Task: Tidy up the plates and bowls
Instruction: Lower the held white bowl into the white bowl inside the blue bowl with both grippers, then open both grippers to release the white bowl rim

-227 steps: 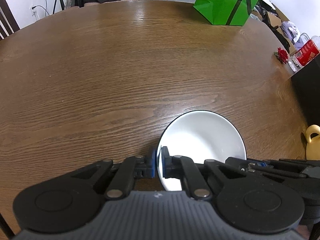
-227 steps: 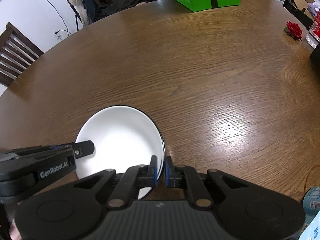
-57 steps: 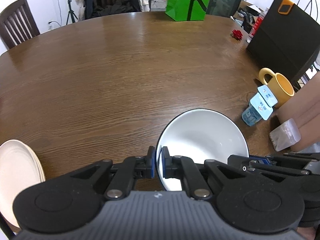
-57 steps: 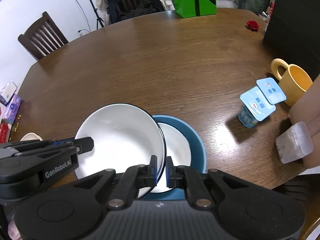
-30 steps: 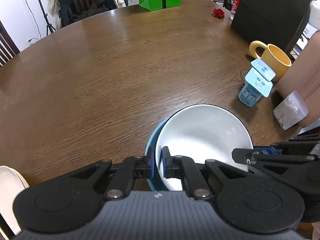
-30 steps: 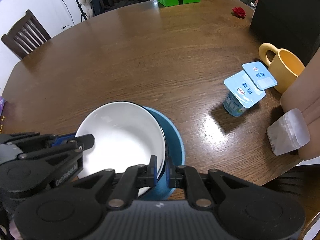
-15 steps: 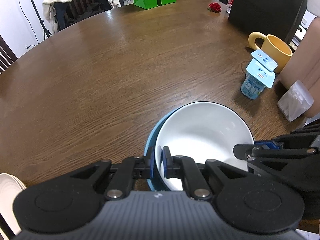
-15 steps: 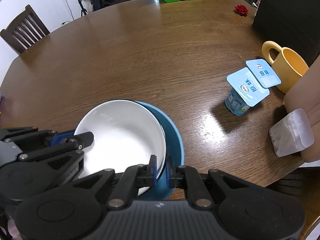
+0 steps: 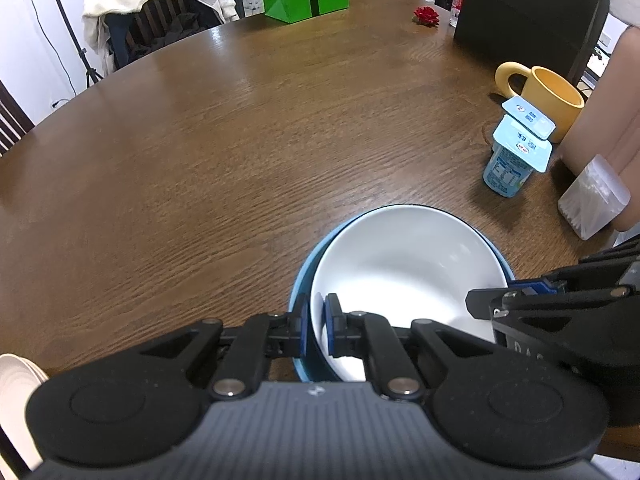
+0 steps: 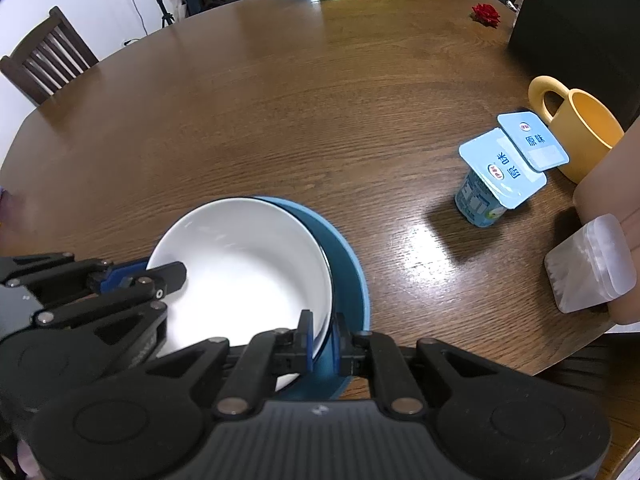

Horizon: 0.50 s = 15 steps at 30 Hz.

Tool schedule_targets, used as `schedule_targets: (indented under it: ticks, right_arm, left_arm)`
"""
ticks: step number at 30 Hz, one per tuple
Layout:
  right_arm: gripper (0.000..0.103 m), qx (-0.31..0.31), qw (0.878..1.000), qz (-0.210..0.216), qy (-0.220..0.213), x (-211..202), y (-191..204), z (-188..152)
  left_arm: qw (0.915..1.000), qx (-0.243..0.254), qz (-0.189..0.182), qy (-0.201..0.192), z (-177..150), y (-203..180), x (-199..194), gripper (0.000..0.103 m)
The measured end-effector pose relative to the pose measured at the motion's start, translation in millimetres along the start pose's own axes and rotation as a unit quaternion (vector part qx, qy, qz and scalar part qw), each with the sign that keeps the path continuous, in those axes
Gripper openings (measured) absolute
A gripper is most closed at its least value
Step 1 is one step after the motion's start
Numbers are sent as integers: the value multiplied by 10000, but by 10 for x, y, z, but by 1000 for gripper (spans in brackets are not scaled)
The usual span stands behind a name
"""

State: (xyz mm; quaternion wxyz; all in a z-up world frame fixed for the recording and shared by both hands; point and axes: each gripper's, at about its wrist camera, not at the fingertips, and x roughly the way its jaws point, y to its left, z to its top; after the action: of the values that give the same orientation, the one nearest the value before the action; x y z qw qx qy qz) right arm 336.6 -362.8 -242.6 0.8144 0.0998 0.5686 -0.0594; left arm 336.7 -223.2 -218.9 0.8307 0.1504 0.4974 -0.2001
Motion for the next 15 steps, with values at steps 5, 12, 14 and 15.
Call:
schedule_targets:
  ticks: [5, 12, 14, 15]
  right_arm:
    - [9, 19, 10000, -28, -11, 7, -9, -1]
    - [9, 5, 10000, -34, -18, -7, 13, -8]
    - [9, -10, 10000, -33, -4, -10, 16, -3]
    - [9, -6, 10000, -25, 3, -10, 16, 2]
  left_arm:
    - [10000, 49, 4, -54, -32, -14, 25, 10]
    - [10000, 45, -22, -27, -35, -5, 29, 10]
    - [10000, 17, -46, -20, -32, 9, 30, 10]
    - [10000, 1, -61, -13, -30, 16, 34, 10]
